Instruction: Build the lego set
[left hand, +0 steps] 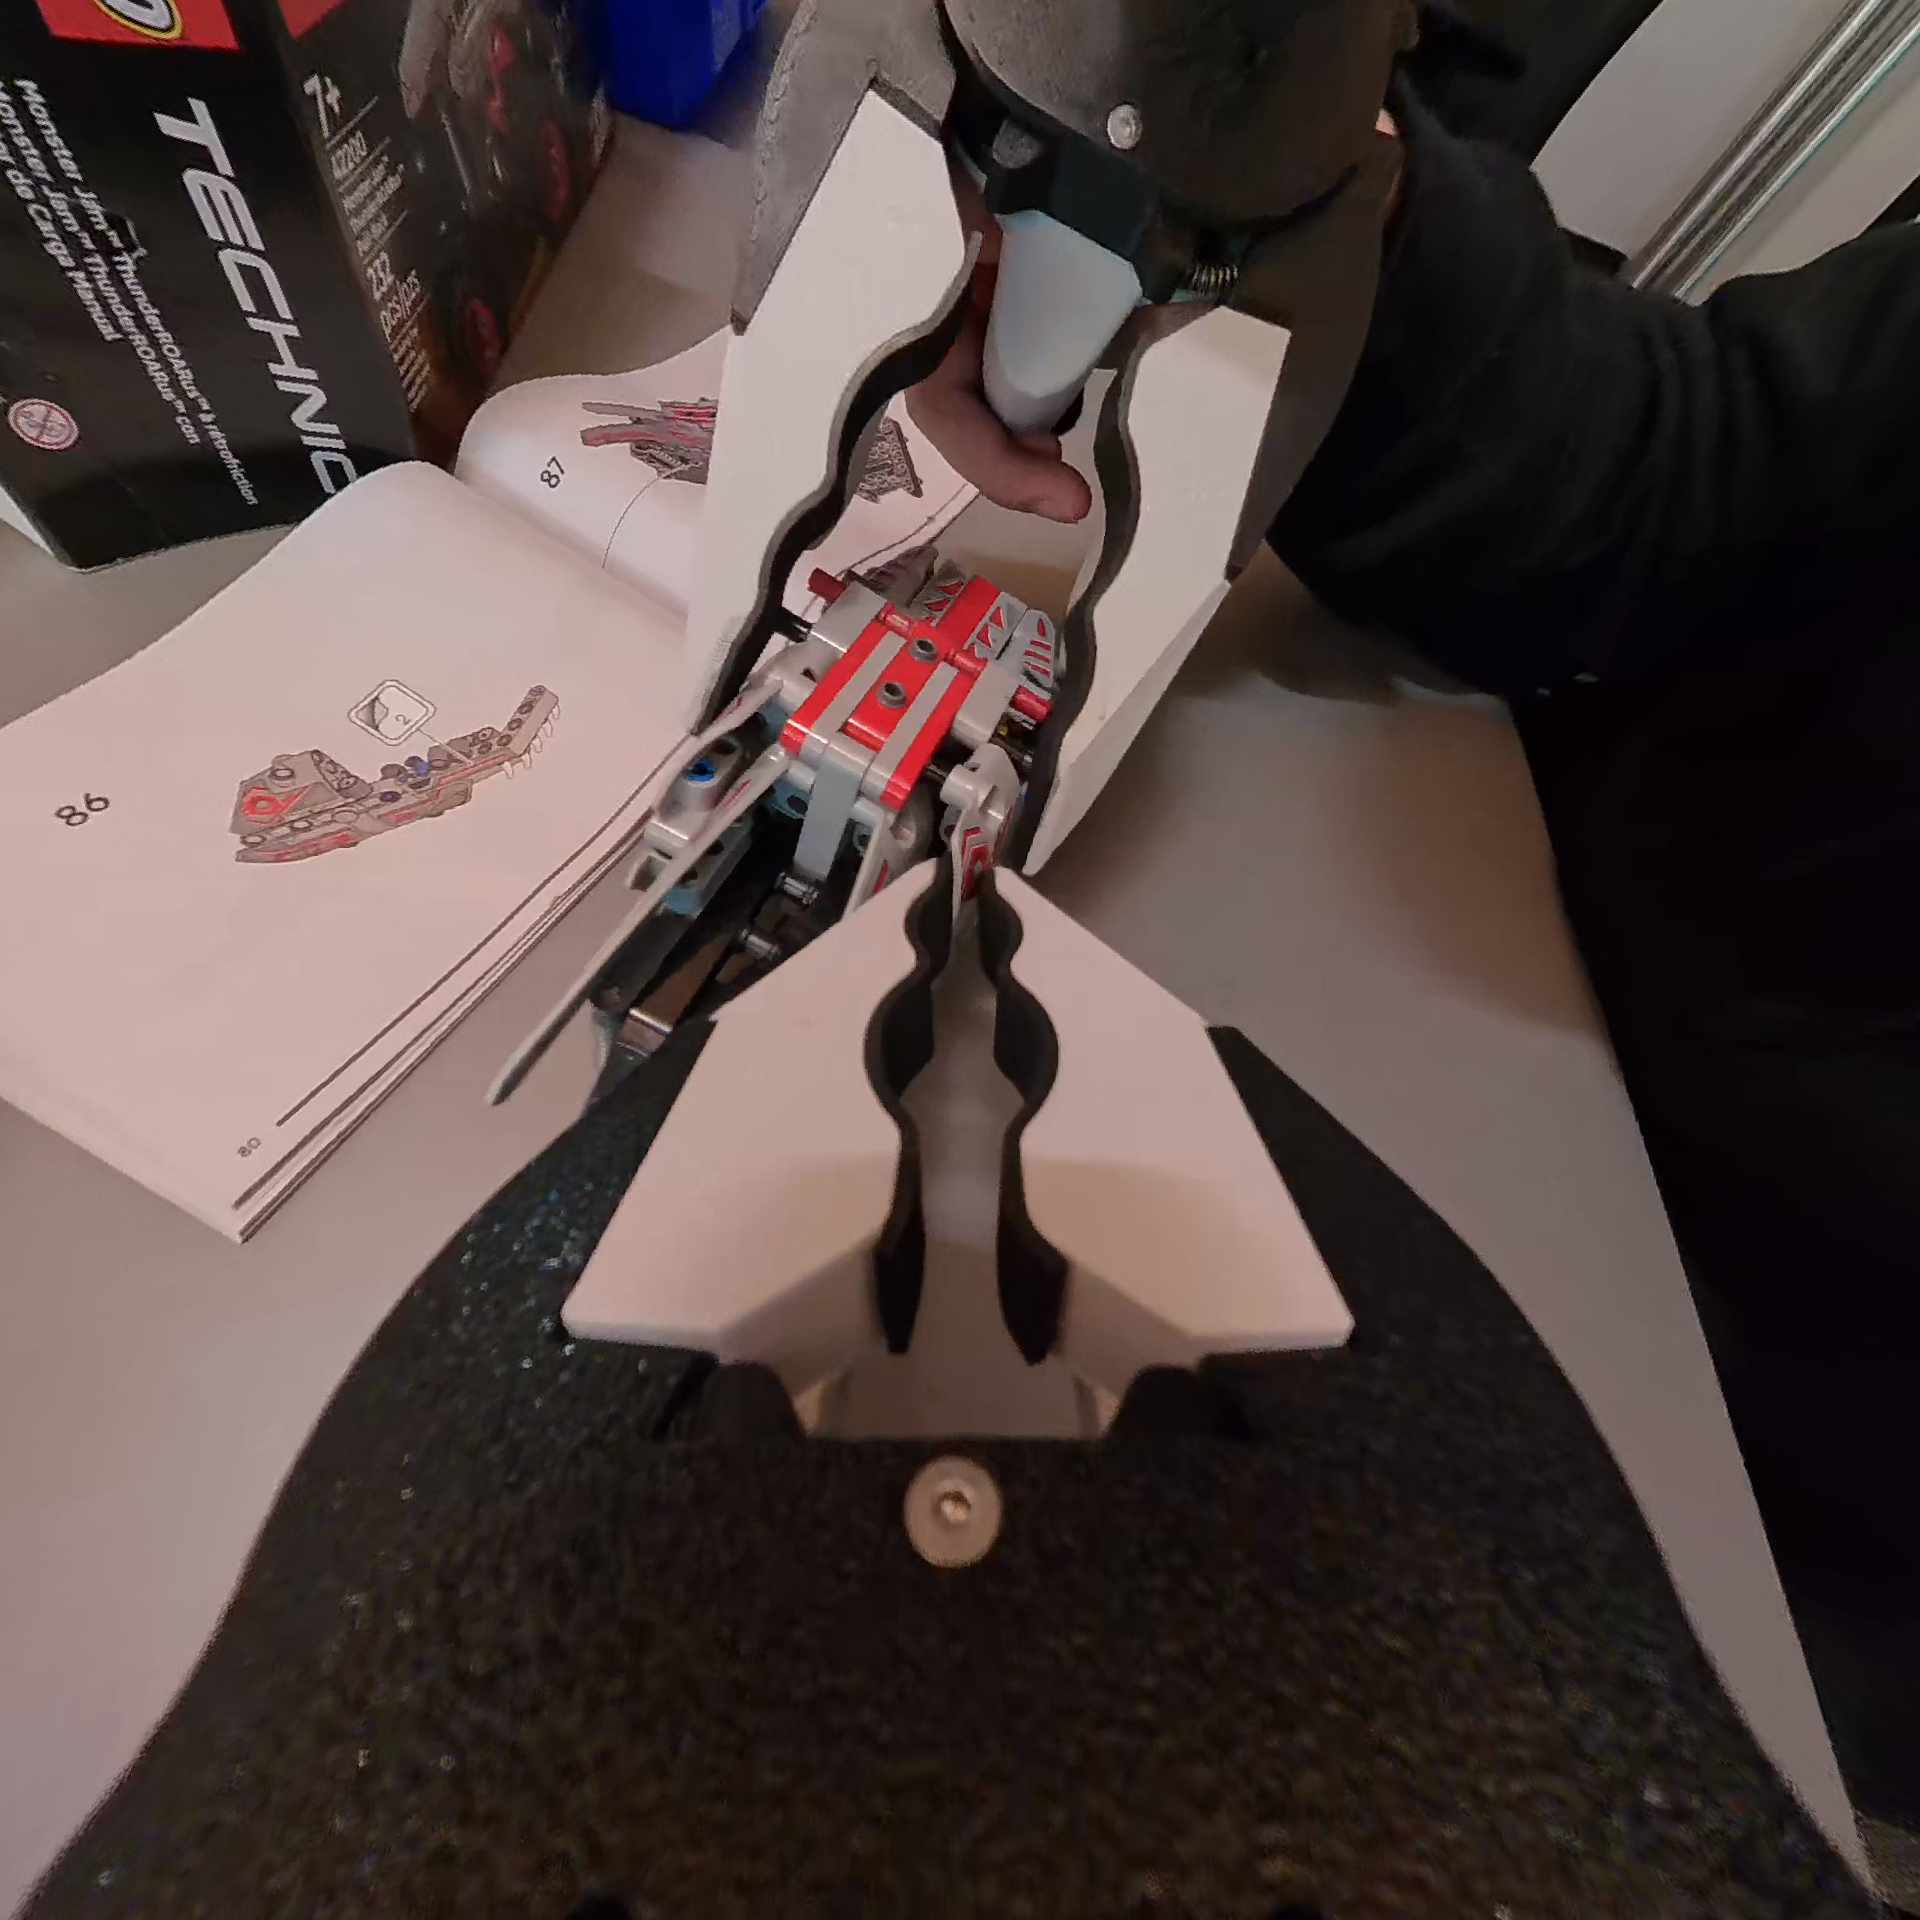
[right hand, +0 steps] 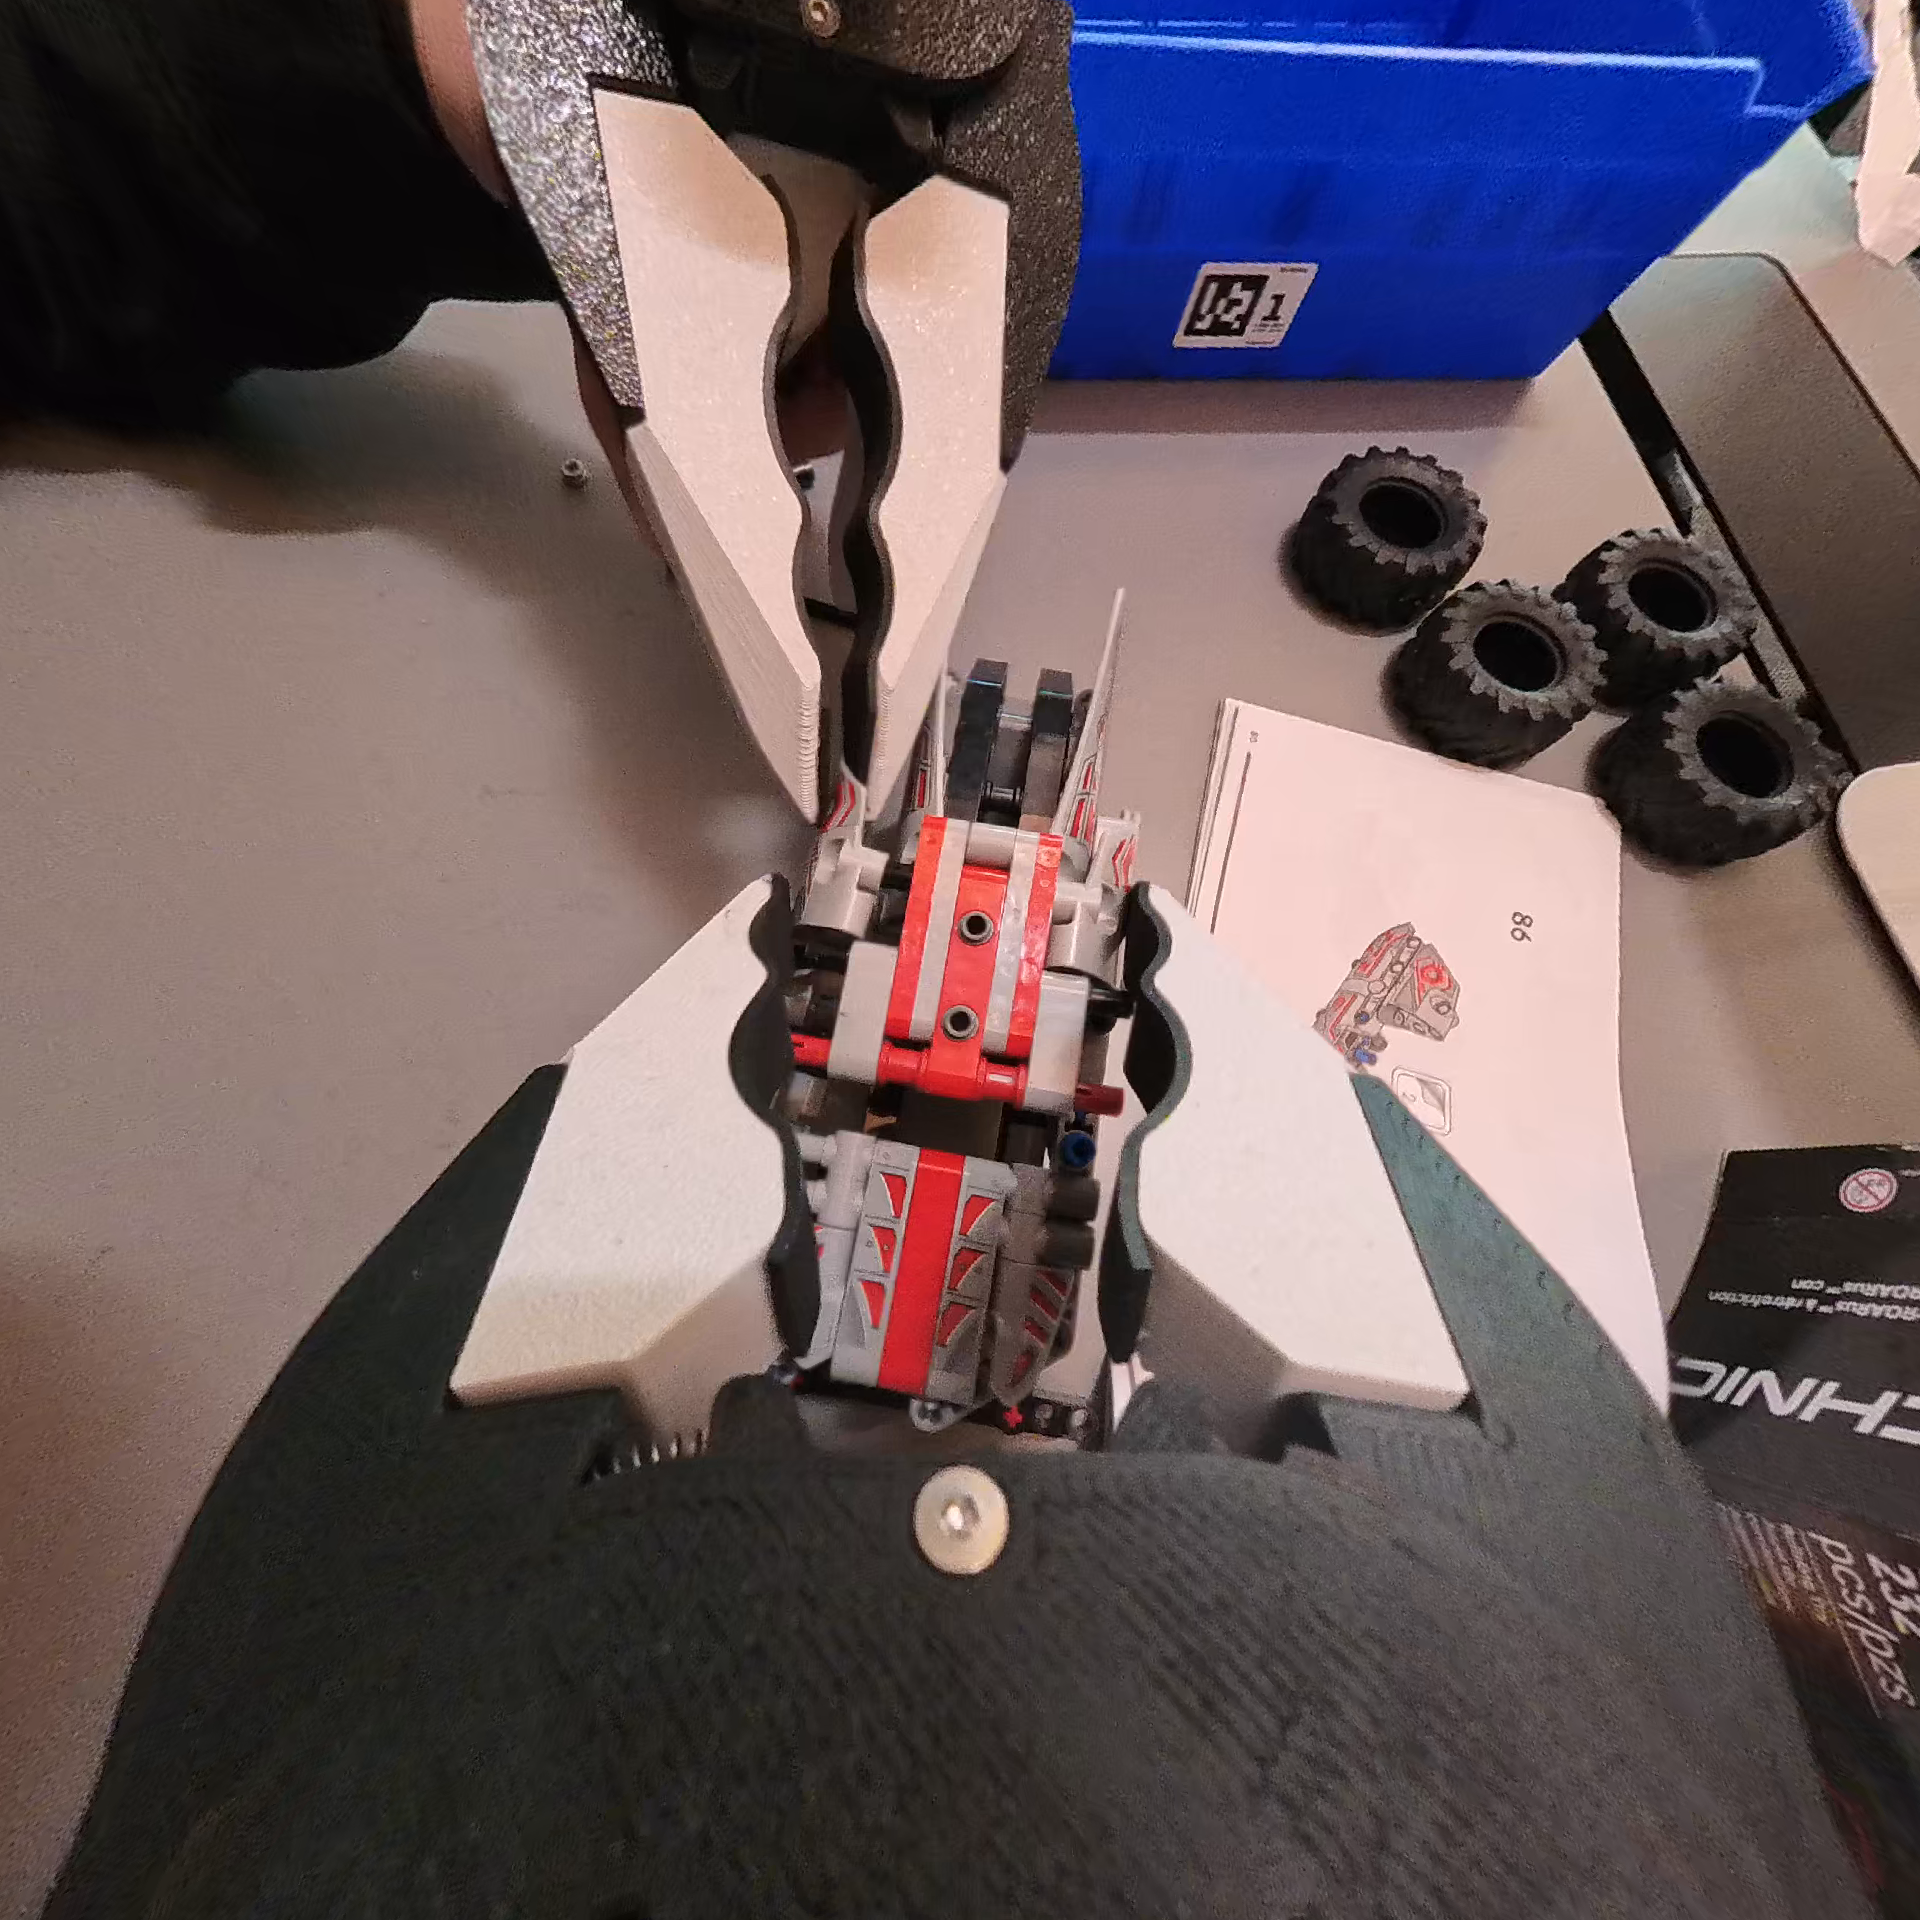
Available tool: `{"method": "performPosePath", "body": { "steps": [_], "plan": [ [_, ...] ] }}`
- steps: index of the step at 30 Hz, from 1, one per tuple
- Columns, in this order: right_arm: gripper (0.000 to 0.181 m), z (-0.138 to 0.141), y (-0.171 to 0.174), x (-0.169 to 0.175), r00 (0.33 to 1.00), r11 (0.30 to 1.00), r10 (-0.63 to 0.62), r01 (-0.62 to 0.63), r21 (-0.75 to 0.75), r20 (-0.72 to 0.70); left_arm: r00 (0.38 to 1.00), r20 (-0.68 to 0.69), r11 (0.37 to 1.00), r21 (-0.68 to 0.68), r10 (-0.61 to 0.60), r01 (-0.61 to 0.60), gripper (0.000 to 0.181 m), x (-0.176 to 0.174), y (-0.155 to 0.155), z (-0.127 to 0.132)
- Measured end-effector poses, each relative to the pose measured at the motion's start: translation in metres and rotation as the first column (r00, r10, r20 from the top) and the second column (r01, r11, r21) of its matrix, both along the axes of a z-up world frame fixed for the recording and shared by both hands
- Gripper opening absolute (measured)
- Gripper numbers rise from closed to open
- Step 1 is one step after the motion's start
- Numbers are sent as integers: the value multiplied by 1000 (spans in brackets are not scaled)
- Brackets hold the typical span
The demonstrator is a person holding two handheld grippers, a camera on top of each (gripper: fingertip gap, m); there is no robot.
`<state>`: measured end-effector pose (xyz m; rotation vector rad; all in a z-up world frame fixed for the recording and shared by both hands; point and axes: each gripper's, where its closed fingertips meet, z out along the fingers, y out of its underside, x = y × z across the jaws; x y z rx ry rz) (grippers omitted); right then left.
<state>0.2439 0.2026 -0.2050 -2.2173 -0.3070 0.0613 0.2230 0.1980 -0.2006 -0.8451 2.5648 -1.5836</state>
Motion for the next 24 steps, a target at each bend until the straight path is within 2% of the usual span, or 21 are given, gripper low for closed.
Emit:
{"method": "performPosePath", "body": {
  "steps": [5, 10, 13, 24],
  "plan": [
    [62, 0, 3, 2, 1000, 1000, -14, 14, 1, 9, 1000, -1, 1000, -18, 21, -21, 2, 4, 3, 0],
    [61, 0, 3, 1, 1000, 1000, -11, 11, 1, -7, 997, 82, 999, 50, -4, 0, 3, 2, 2, 0],
    [61, 0, 3, 2, 1000, 1000, -14, 14, 7, -26, 991, 135, 1000, 27, 9, -13, 9, 4, 2, 9],
    [61, 0, 4, 3, 999, 999, -31, 31, 9, -43, 997, 72, 999, 16, 35, -37, 6, 9, -2, 3]
  ]
}}
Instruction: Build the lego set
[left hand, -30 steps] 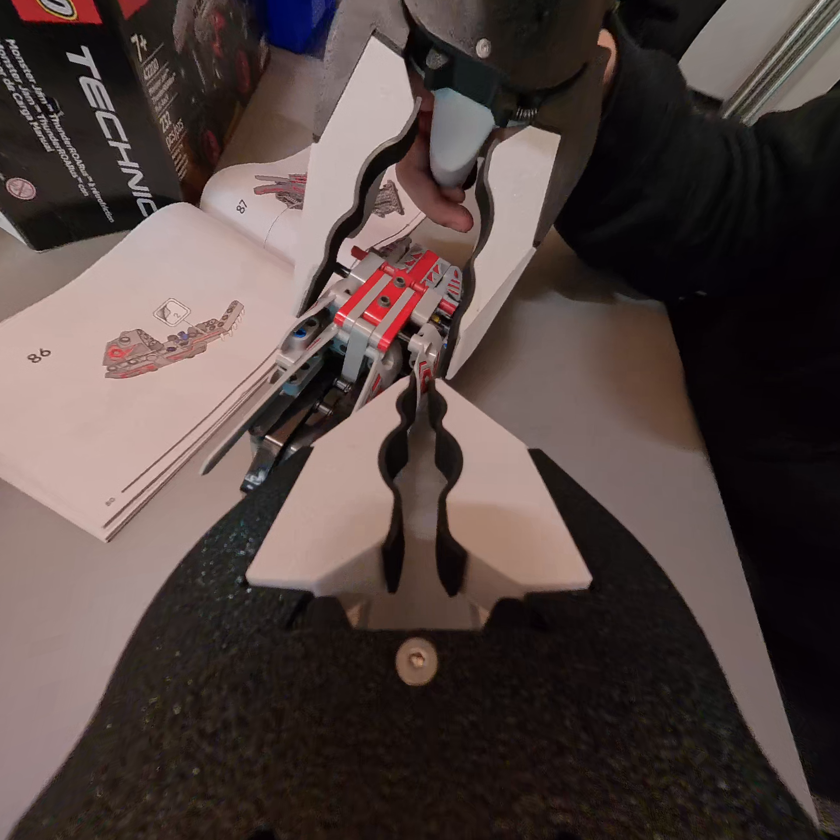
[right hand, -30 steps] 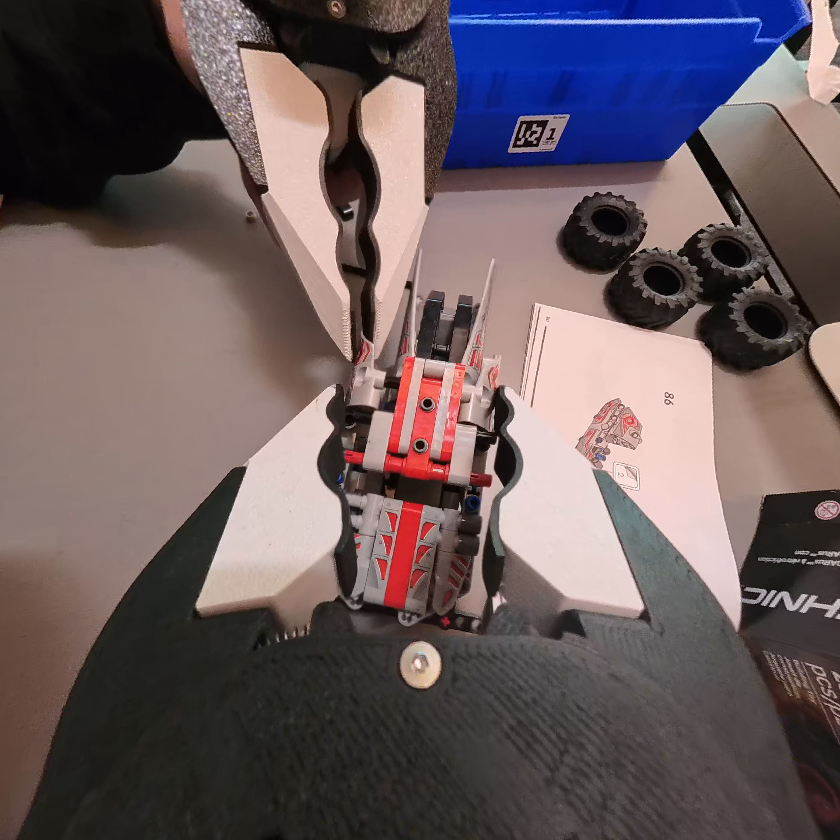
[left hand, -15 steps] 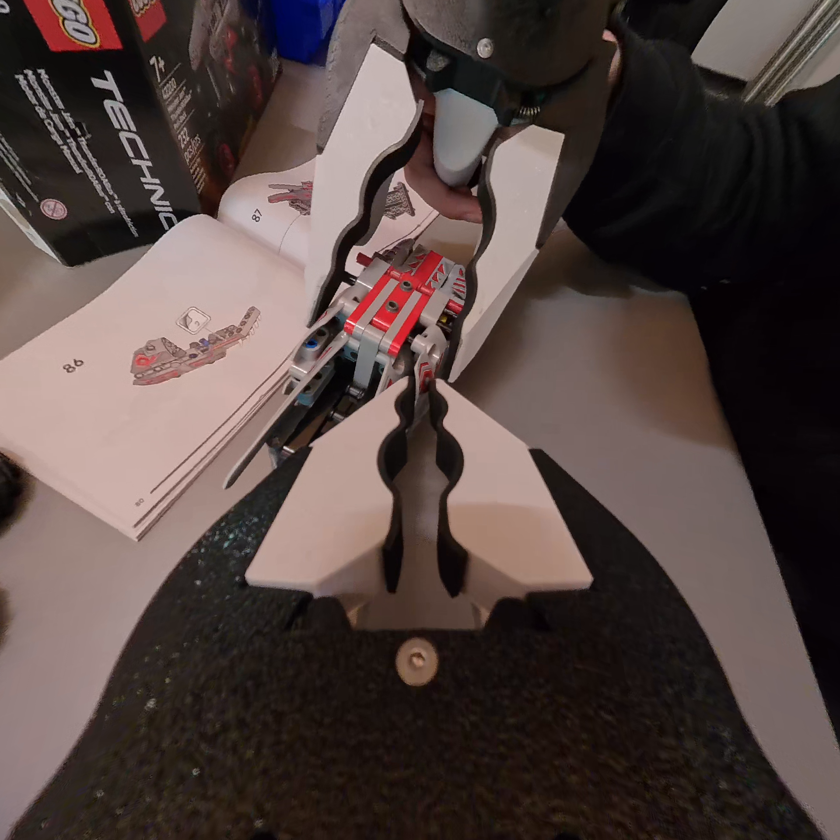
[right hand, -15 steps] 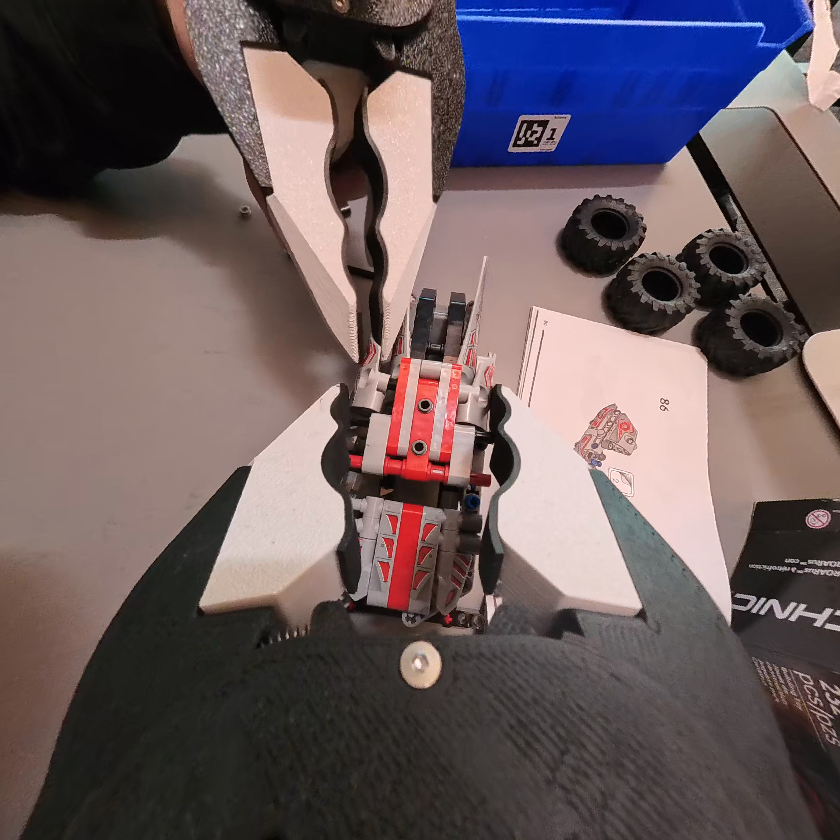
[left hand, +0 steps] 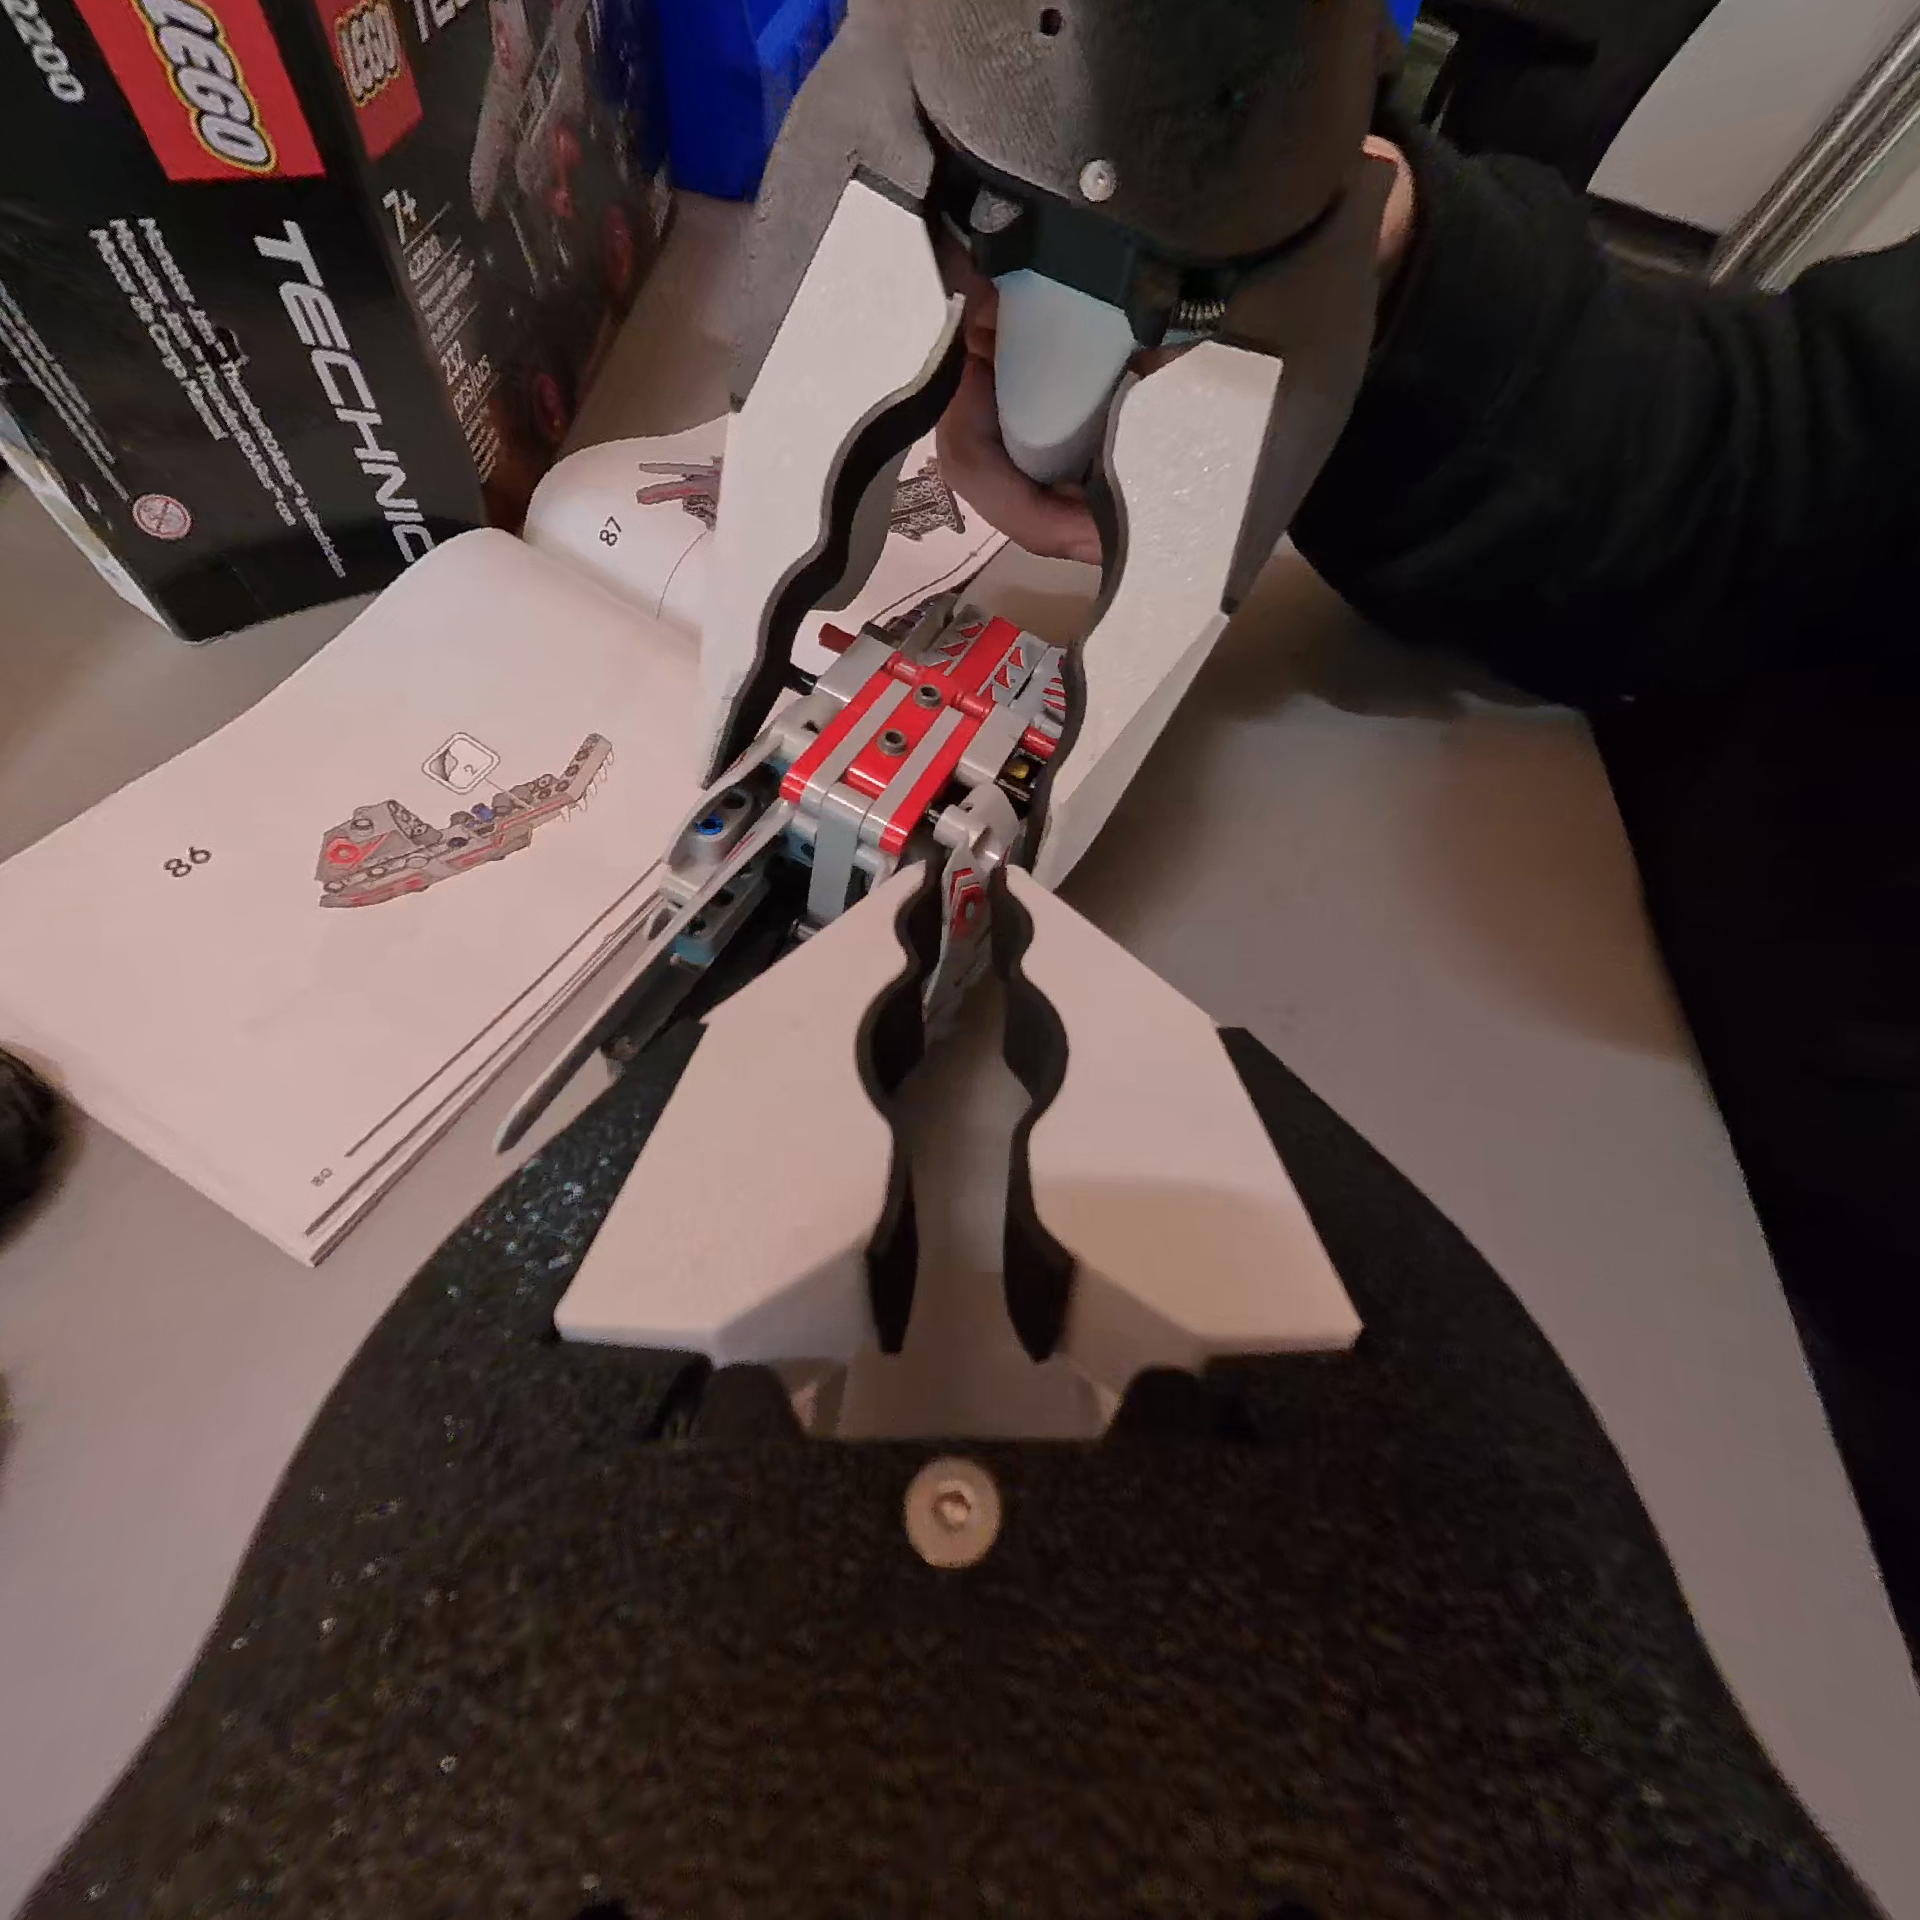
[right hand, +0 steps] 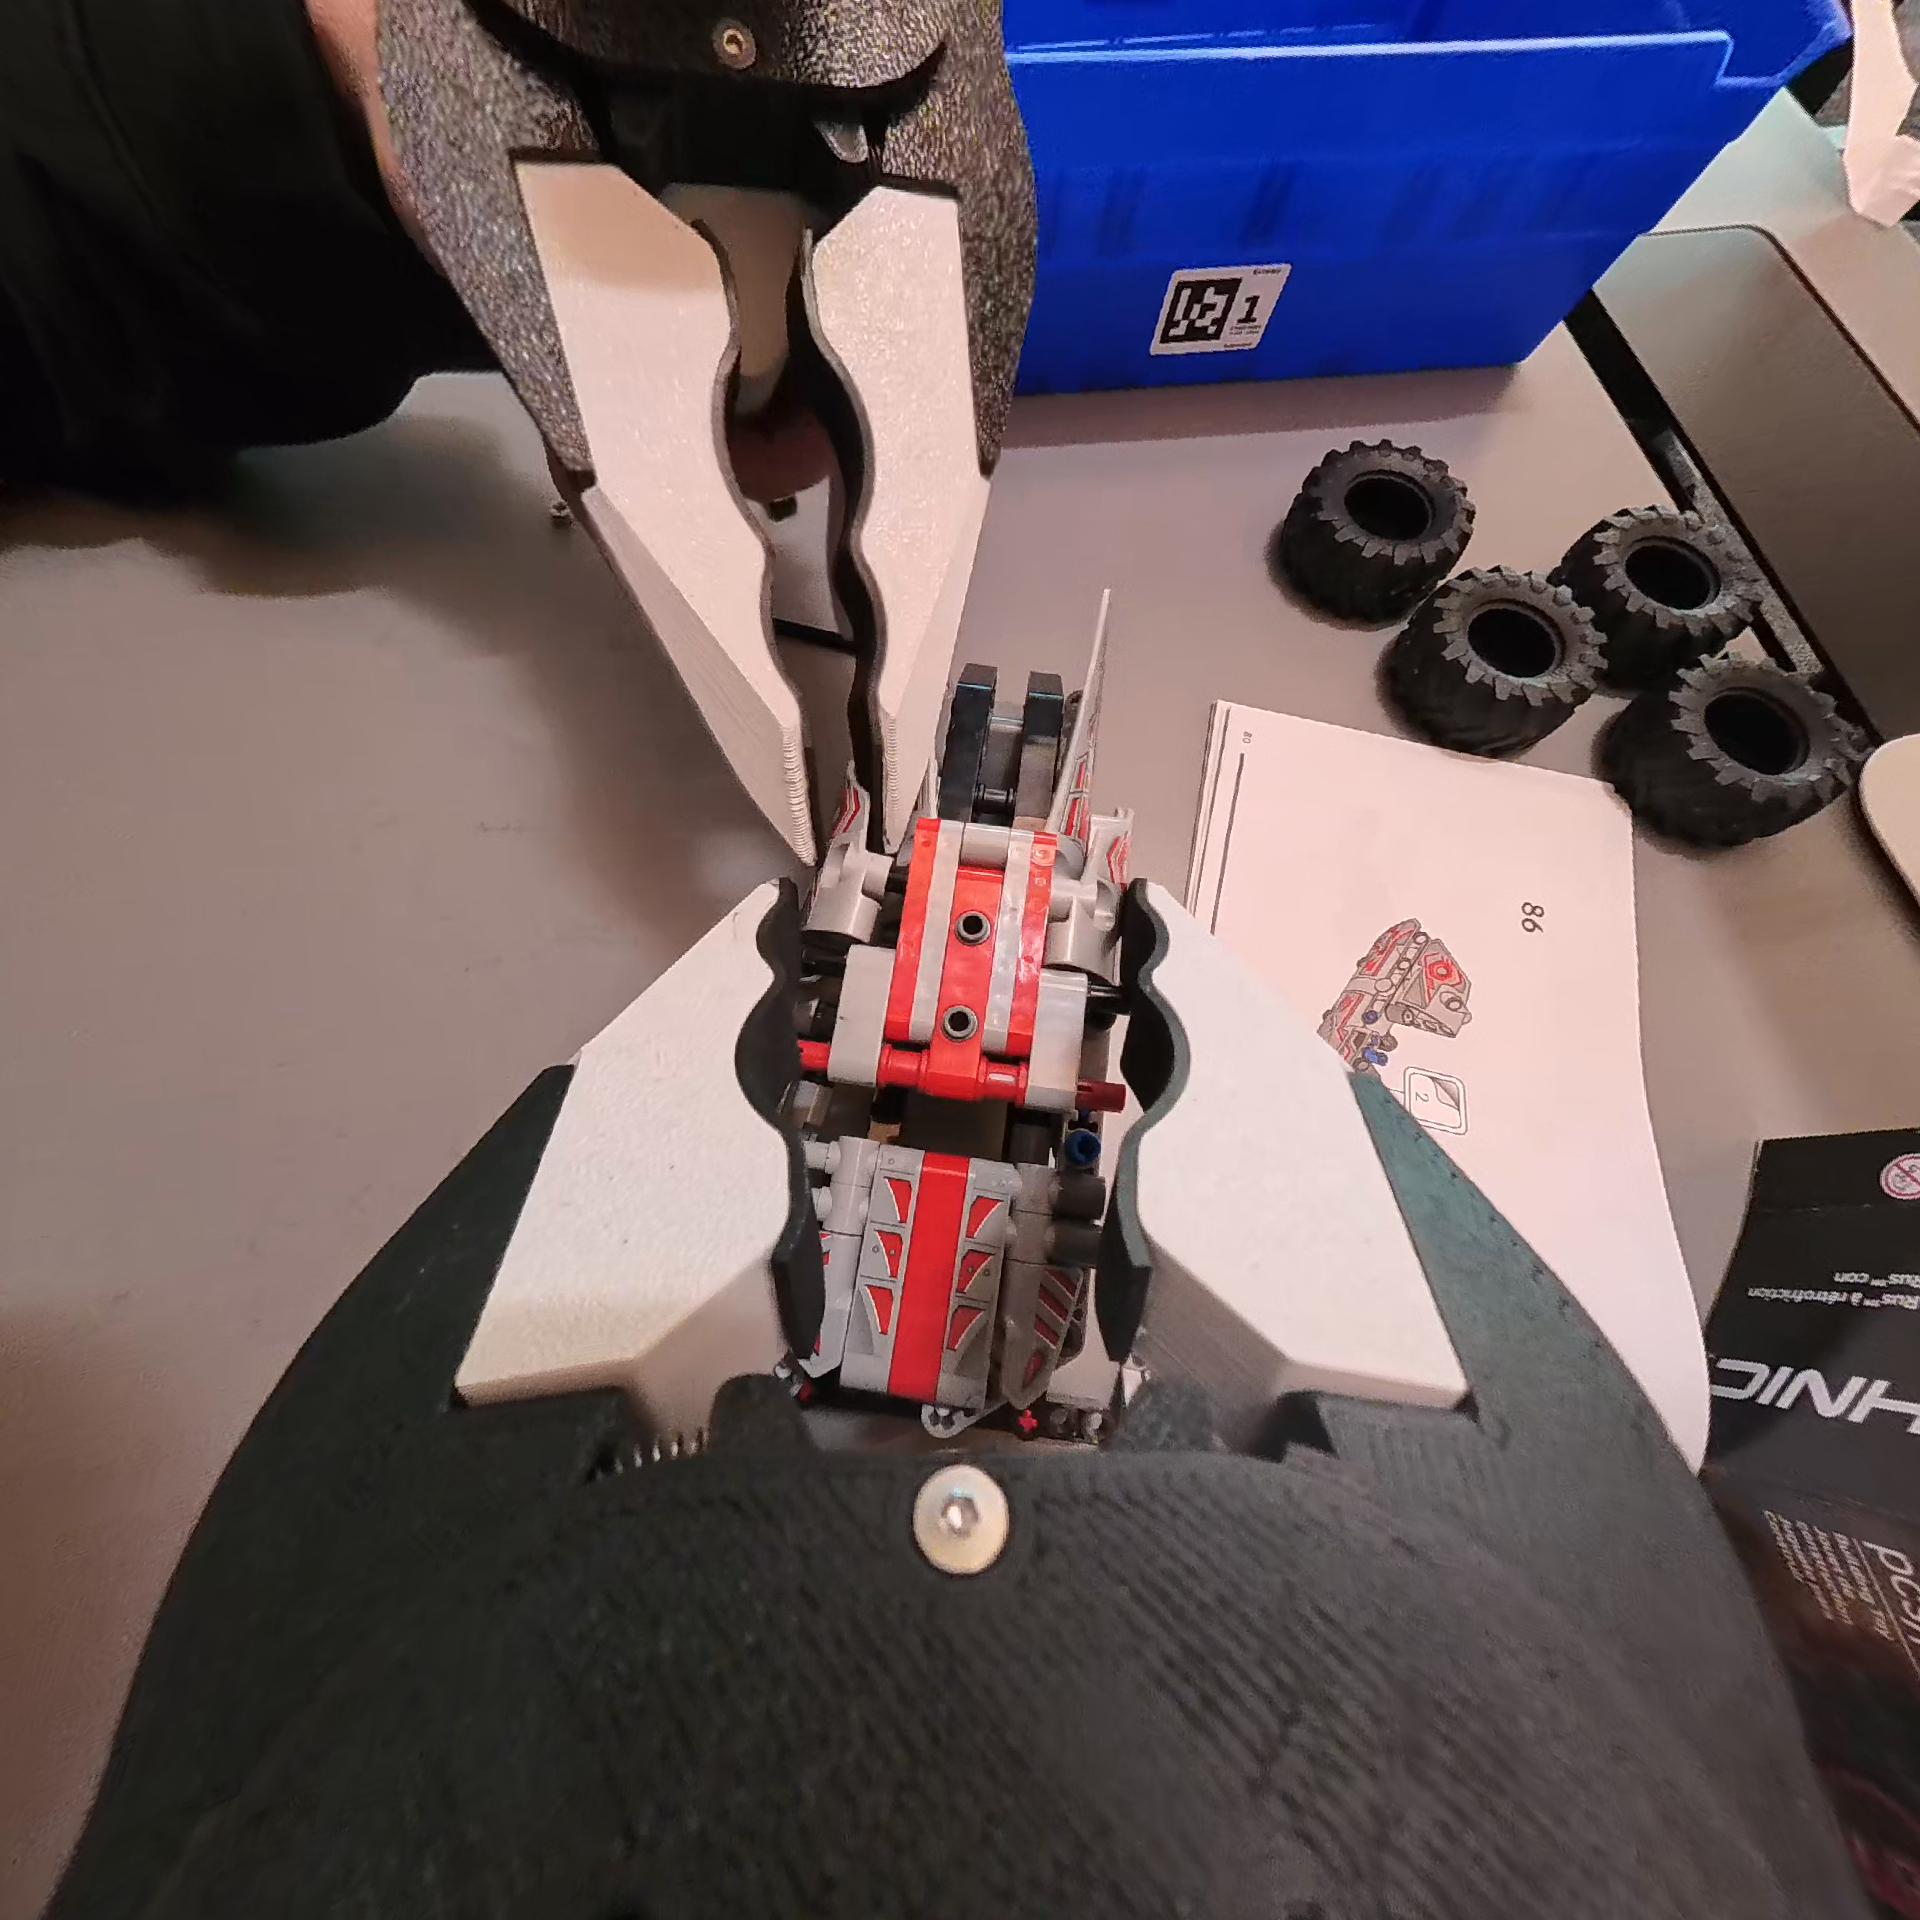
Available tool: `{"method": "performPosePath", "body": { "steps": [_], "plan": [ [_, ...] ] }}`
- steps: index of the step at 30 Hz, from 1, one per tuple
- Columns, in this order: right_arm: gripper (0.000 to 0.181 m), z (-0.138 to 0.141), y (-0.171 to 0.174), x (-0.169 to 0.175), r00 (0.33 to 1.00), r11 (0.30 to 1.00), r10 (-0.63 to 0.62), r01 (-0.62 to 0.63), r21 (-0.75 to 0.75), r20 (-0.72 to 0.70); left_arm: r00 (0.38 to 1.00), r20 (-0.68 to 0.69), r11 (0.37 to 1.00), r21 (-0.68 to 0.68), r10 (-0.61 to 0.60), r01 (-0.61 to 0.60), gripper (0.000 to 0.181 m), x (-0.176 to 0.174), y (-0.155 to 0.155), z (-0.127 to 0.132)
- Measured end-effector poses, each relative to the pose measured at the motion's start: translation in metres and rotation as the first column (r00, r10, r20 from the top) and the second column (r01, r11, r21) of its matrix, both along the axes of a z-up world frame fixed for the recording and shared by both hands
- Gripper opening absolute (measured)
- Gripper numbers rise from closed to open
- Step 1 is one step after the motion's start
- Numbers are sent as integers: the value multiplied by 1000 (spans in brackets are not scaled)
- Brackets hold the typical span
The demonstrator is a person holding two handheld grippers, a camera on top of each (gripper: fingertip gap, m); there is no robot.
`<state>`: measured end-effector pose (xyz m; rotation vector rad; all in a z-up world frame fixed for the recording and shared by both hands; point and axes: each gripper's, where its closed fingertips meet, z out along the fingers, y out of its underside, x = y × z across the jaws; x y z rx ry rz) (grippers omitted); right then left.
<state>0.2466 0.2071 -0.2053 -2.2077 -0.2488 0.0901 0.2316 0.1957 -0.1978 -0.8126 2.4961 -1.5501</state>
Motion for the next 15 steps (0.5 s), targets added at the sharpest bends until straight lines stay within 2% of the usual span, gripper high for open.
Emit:
{"method": "performPosePath", "body": {
  "steps": [5, 8, 9, 12, 15],
  "plan": [
    [61, 0, 1, 3, 999, 1000, -30, 30, 7, -22, 999, -28, 999, -41, 17, -18, 6, 2, 1, 0],
    [62, 1, 0, 1, 1000, 1000, -1, 2, 25, -25, 999, -40, 998, -61, -2, 0, 6, -1, -1, 1],
    [65, 3, -4, -1, 999, 999, 26, -25, 30, -25, 999, -40, 998, -64, -5, 3, 6, -2, -1, 1],
    [89, 7, -31, -4, 994, 994, 108, -108, -13, 30, 1000, -25, 998, -63, 2, -3, 6, 0, -2, 1],
    [94, 4, -56, -10, 985, 991, 135, -135, -8, 105, 1000, -20, 998, -66, 4, -6, 7, 0, -2, 2]
  ]
}}
